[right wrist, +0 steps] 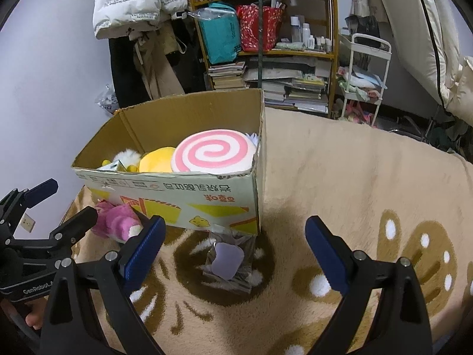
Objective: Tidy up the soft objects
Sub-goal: 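Move the left tool to the pink bear plush while the right tool approaches the clear bag, then close the left tool on the pink bear plush while the right tool grips the clear bag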
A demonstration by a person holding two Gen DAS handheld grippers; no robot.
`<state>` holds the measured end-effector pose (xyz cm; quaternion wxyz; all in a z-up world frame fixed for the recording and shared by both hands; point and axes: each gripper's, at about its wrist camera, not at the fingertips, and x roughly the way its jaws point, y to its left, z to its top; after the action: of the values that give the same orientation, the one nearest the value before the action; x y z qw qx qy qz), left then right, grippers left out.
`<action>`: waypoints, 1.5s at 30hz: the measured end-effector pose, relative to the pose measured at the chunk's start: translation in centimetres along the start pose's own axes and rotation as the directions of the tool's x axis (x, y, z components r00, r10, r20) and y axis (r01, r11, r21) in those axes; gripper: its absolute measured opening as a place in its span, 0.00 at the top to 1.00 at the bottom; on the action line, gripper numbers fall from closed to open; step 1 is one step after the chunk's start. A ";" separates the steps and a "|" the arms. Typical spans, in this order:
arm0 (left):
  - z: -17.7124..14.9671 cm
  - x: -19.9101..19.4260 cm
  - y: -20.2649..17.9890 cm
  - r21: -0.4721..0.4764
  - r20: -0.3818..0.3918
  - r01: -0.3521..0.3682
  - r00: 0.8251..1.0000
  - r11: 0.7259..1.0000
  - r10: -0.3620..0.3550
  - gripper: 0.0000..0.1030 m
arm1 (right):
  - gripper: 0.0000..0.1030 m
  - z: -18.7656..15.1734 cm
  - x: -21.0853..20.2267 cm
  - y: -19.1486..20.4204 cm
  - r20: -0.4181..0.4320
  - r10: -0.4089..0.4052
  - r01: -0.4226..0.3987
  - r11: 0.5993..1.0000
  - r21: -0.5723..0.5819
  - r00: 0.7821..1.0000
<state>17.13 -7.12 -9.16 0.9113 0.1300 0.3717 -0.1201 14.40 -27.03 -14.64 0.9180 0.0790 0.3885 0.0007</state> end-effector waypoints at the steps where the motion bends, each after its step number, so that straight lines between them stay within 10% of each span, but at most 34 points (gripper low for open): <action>1: 0.0 0.2 0.0 -0.004 -0.005 0.004 1.000 1.000 -0.004 0.11 | 0.04 0.1 0.3 -0.1 -0.006 0.000 0.000 1.000 0.003 1.000; 16: -1.2 3.7 1.3 -0.017 -0.079 0.002 0.997 1.000 -0.004 0.11 | 0.04 -0.5 4.0 -0.6 -0.097 -0.012 0.015 0.999 0.028 0.995; 35: -2.4 6.3 2.8 -0.152 -0.122 0.155 0.977 0.976 -0.174 0.06 | 0.04 -1.1 7.6 -1.4 -0.186 -0.024 0.033 0.998 0.044 0.982; 45: -2.5 6.2 3.1 -0.215 -0.137 0.219 0.958 0.952 -0.251 0.23 | 0.04 -0.8 8.6 -2.3 -0.221 -0.014 0.026 0.998 0.050 0.975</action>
<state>20.76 -4.11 -14.80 0.8655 0.0027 0.4677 -0.1795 19.70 -28.68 -21.70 0.8669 0.0986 0.4885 -0.0100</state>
